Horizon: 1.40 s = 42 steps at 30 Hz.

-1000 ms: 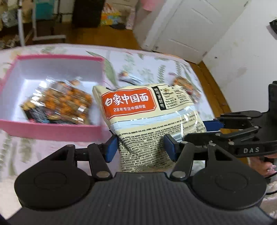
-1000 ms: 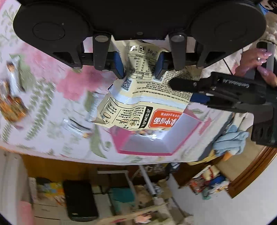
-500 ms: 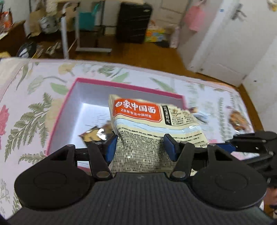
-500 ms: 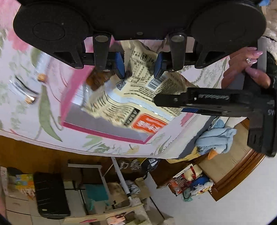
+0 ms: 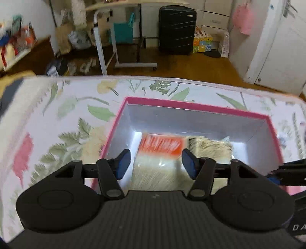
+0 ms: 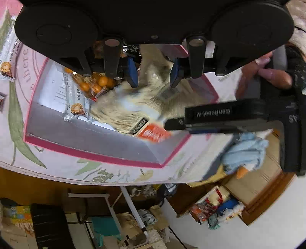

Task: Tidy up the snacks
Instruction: 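Open both grippers to drop the noodle bag and lift them out, then grasp a white wafer bar with the left gripper while the right gripper grasps another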

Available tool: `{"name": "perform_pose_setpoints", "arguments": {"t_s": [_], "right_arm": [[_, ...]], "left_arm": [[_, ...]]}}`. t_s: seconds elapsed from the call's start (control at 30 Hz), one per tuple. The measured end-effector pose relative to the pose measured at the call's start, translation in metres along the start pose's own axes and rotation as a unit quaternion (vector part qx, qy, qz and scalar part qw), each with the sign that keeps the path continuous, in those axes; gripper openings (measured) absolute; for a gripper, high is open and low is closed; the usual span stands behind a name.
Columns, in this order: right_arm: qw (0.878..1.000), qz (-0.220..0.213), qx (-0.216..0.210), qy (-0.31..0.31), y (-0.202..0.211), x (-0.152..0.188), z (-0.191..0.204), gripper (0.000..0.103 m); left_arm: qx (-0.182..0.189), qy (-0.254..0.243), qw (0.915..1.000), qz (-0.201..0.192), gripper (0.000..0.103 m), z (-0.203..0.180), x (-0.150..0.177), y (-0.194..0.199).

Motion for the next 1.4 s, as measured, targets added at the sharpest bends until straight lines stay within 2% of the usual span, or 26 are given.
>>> {"name": "perform_pose_setpoints", "arguments": {"t_s": [0.07, 0.27, 0.37, 0.53, 0.7, 0.83, 0.9, 1.03, 1.1, 1.2, 1.33, 1.4], "right_arm": [[1.000, 0.001, 0.009, 0.010, 0.003, 0.009, 0.002, 0.044], [0.999, -0.028, 0.026, 0.020, 0.043, 0.019, -0.002, 0.044], [0.998, -0.040, 0.036, 0.022, 0.071, 0.021, -0.004, 0.044], [0.996, -0.050, 0.063, 0.031, 0.121, 0.026, -0.007, 0.045], [0.992, -0.065, 0.096, 0.046, 0.170, 0.035, -0.012, 0.047], [0.989, -0.093, 0.112, 0.040, 0.206, 0.041, -0.017, 0.059], [0.986, -0.105, 0.123, 0.036, 0.219, 0.043, -0.022, 0.060], [0.979, -0.131, 0.146, 0.055, 0.242, 0.053, -0.031, 0.068], [0.976, -0.144, 0.150, 0.064, 0.251, 0.061, -0.040, 0.072], [0.970, -0.179, 0.148, 0.077, 0.264, 0.073, -0.059, 0.072], [0.956, -0.232, 0.157, 0.083, 0.276, 0.087, -0.091, 0.072], [0.954, -0.242, 0.158, 0.073, 0.277, 0.093, -0.108, 0.073]], "left_arm": [[-0.005, -0.016, 0.9998, 0.007, 0.061, -0.003, 0.005, 0.002], [0.030, 0.001, 0.9993, 0.023, 0.061, -0.013, 0.016, 0.019], [0.047, 0.001, 0.9987, 0.020, 0.061, -0.025, 0.015, 0.037], [0.095, 0.007, 0.9952, 0.021, 0.061, -0.048, 0.012, 0.077], [0.104, -0.006, 0.9945, 0.006, 0.061, -0.078, 0.004, 0.116], [0.125, -0.015, 0.9920, 0.009, 0.061, -0.106, -0.004, 0.138], [0.137, -0.023, 0.9902, 0.016, 0.061, -0.121, -0.009, 0.145], [0.159, -0.050, 0.9860, 0.010, 0.062, -0.157, -0.016, 0.162], [0.169, -0.060, 0.9838, 0.004, 0.064, -0.173, -0.017, 0.165], [0.187, -0.056, 0.9806, -0.014, 0.066, -0.197, -0.015, 0.162], [0.183, -0.048, 0.9809, -0.045, 0.069, -0.221, -0.020, 0.141], [0.175, -0.052, 0.9821, -0.047, 0.069, -0.234, -0.022, 0.125]]}}
Point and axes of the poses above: each gripper's, at about its wrist camera, not at the fingertips, and y roughly against the way its jaws point, z to its left, x to its underside, the point moved 6 cm from there along -y, roughly the way its jaws point, and after that the axes turned 8 degrees about -y, right-handed, at the moved point
